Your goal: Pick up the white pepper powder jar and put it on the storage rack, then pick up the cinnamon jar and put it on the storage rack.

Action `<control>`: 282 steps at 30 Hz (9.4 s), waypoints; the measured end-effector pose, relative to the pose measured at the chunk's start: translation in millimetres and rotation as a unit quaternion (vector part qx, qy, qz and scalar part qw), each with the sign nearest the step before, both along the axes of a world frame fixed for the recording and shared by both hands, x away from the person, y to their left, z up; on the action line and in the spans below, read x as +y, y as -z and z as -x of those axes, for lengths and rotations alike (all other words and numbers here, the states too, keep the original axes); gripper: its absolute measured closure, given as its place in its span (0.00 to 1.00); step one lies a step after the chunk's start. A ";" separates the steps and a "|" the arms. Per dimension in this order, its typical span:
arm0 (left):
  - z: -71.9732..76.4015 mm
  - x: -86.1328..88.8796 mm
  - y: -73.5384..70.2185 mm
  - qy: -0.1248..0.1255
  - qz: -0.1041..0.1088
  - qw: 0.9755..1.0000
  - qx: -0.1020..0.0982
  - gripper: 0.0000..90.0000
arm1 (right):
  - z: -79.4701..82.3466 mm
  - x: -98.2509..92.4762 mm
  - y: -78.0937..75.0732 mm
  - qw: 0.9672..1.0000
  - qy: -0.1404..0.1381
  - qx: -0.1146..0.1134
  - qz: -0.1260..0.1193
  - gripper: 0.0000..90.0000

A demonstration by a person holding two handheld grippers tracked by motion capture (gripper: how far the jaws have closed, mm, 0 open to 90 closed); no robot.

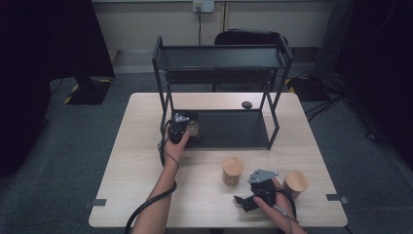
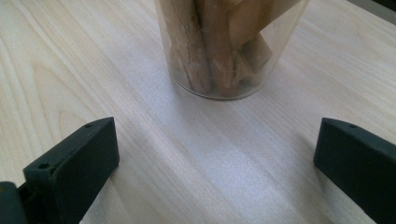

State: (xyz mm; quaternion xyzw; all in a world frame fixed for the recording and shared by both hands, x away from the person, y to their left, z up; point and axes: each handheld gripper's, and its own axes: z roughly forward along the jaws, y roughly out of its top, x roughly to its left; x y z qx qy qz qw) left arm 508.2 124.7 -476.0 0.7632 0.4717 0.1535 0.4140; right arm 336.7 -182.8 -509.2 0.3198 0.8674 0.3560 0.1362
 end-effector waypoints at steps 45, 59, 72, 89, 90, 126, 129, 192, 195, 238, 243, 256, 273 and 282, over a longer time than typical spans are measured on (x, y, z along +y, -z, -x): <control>35.5 -6.5 -10.0 0.080 0.010 0.997 0.004 0.02 | 0.0 0.0 0.0 1.000 0.000 0.000 0.000 0.00; 43.0 -5.1 -11.0 0.093 0.006 0.996 0.006 0.02 | 0.0 0.0 0.0 1.000 0.000 0.000 0.000 0.00; 49.5 0.3 -9.7 0.105 0.005 0.994 0.007 0.02 | 0.0 0.0 0.0 1.000 0.000 0.000 0.000 0.00; 58.5 12.3 -7.2 0.104 0.013 0.994 0.007 0.02 | 0.0 0.0 0.0 1.000 0.000 0.000 0.000 0.00; 58.7 13.0 -6.8 0.105 0.012 0.994 0.007 0.02 | 0.0 0.0 0.0 1.000 0.000 0.000 0.000 0.00; 75.9 31.0 2.9 0.103 0.018 0.995 0.007 0.02 | 0.0 0.0 0.0 1.000 0.000 0.000 0.000 0.00; 77.5 32.1 4.3 0.102 0.017 0.995 0.008 0.02 | 0.0 0.0 0.0 1.000 0.000 0.000 0.000 0.00; 113.5 71.9 13.9 0.110 -0.006 0.994 0.000 0.02 | 0.0 0.0 0.0 1.000 0.000 0.000 0.000 0.00; 115.5 75.0 14.8 0.107 -0.005 0.994 0.001 0.02 | 0.0 0.0 0.0 1.000 0.000 0.000 0.000 0.00; 137.2 98.3 28.1 0.102 -0.063 0.993 0.020 0.02 | 0.0 0.0 0.0 1.000 0.000 0.000 0.000 0.00; 137.9 98.3 29.5 0.106 -0.079 0.991 0.019 0.02 | 0.0 0.0 0.0 1.000 0.000 0.000 0.000 0.00; 140.4 100.3 33.9 0.113 -0.095 0.989 0.000 0.00 | 0.0 0.0 0.0 1.000 0.000 0.000 0.000 0.00; 140.4 100.3 33.9 0.113 -0.095 0.989 0.000 0.00 | -1.2 -0.3 -0.1 1.000 -0.004 0.000 0.000 0.00; 140.4 100.3 33.9 0.113 -0.094 0.989 0.000 0.00 | -2.5 -2.7 -1.0 1.000 -0.005 0.005 0.001 0.00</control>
